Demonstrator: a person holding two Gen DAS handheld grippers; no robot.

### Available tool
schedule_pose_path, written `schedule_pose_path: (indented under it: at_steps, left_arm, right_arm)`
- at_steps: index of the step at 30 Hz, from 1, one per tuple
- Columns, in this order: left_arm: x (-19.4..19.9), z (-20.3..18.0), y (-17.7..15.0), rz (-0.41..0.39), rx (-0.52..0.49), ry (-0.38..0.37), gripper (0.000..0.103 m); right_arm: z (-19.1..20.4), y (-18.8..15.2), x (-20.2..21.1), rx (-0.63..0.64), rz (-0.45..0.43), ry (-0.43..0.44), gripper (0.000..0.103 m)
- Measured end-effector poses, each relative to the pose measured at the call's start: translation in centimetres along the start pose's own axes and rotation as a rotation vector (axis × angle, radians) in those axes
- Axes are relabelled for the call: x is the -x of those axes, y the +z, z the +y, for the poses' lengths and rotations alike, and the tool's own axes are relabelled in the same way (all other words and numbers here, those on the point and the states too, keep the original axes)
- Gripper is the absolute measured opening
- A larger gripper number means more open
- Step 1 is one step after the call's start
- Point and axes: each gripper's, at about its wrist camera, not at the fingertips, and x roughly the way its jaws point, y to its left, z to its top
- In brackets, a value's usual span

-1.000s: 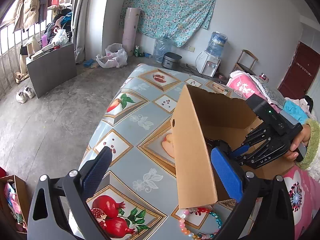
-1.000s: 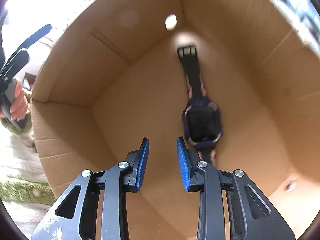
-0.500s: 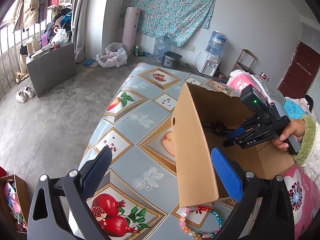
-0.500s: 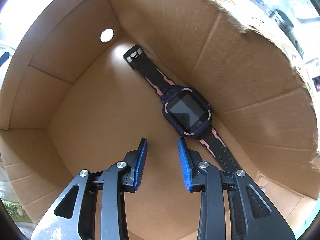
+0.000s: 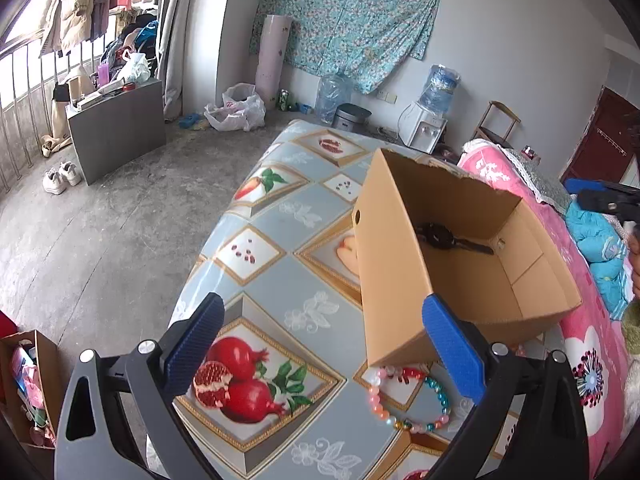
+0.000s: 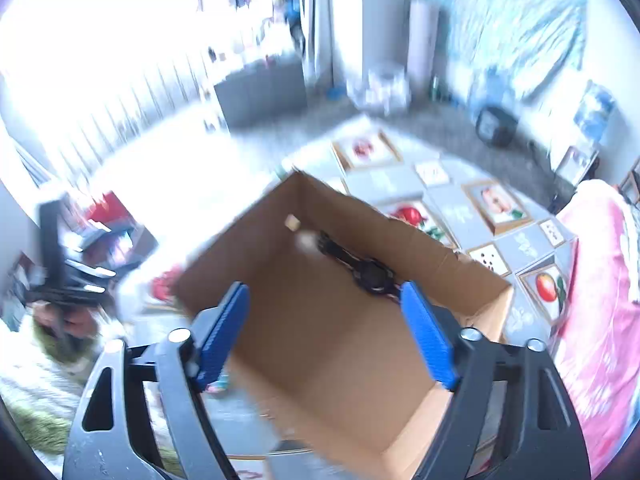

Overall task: Organize jewelry
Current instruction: 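Withdraw the right gripper from the box back over the table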

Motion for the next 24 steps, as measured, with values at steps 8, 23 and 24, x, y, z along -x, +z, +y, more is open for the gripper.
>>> schedule_pose_path:
  at_steps: [8,23,24]
  left_arm:
    - [-2.4,-2.1,-6.9,0.177,-0.093,0.054,0.097]
    - [-6.3,-4.5,-11.9,0.249,-0.278,0.139,0.098]
    - [-6.5,-3.9,-11.7,0.273,-0.238,0.113,0.098]
  right_arm:
    - [5.2,-11.8,0.8,-0.224,0.016,-0.056,0.092]
    - [9.4,-19.4,-8.8,-0.474,0.202,-0.416,0.095]
    - [9.5,-19.4,-8.8,-0.478,0.197,-0.421,0.095]
